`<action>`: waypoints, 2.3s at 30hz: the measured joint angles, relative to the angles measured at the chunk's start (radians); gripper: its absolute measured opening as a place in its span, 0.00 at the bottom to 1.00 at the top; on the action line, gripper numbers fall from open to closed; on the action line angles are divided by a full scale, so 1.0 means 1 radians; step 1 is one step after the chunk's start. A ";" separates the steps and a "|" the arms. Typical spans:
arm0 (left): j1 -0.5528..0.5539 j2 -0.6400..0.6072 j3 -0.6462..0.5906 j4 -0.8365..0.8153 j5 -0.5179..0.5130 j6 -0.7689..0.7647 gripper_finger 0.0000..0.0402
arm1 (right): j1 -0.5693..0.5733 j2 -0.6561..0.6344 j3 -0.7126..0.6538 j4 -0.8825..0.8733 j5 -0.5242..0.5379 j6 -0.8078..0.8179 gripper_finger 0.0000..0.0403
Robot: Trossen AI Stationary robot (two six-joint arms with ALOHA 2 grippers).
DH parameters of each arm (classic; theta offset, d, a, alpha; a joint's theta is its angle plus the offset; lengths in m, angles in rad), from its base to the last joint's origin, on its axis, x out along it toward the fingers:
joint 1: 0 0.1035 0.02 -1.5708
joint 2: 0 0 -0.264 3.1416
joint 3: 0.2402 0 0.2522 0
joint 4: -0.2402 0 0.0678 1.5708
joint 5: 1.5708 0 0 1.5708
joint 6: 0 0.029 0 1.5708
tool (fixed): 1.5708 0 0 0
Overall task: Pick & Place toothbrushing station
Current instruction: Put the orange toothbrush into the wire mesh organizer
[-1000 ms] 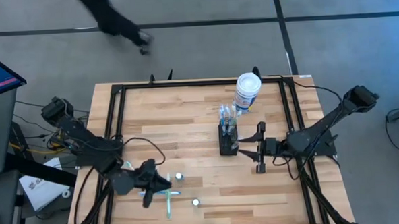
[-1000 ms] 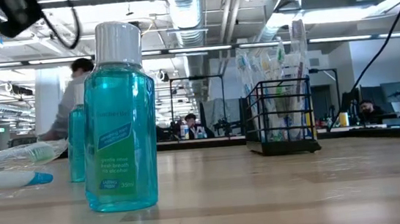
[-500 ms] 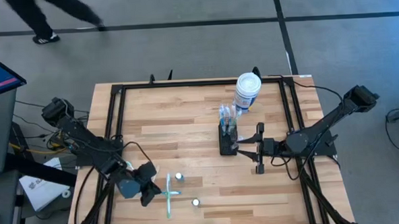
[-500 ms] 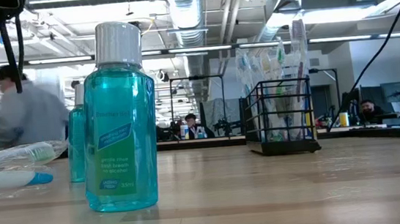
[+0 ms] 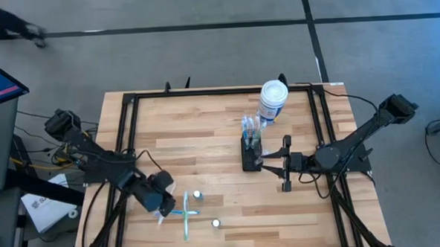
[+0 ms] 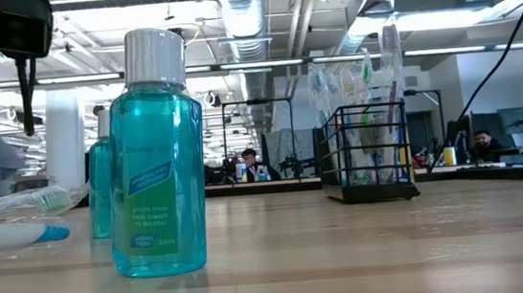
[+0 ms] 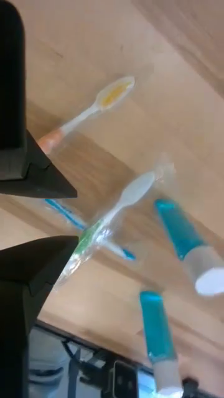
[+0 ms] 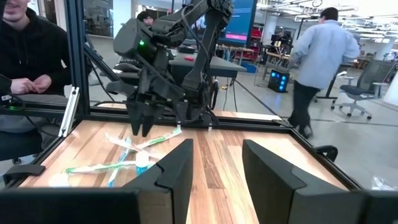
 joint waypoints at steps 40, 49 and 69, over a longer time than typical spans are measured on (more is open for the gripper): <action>0.221 0.169 0.000 -0.089 0.234 0.015 0.30 | -0.002 0.000 0.000 -0.024 0.000 0.016 0.32; 0.221 0.221 0.000 -0.084 0.229 0.020 0.30 | -0.003 0.000 0.000 -0.023 0.000 0.017 0.32; 0.218 0.200 0.000 -0.083 0.155 0.044 0.00 | -0.006 0.000 0.000 -0.025 0.000 0.019 0.32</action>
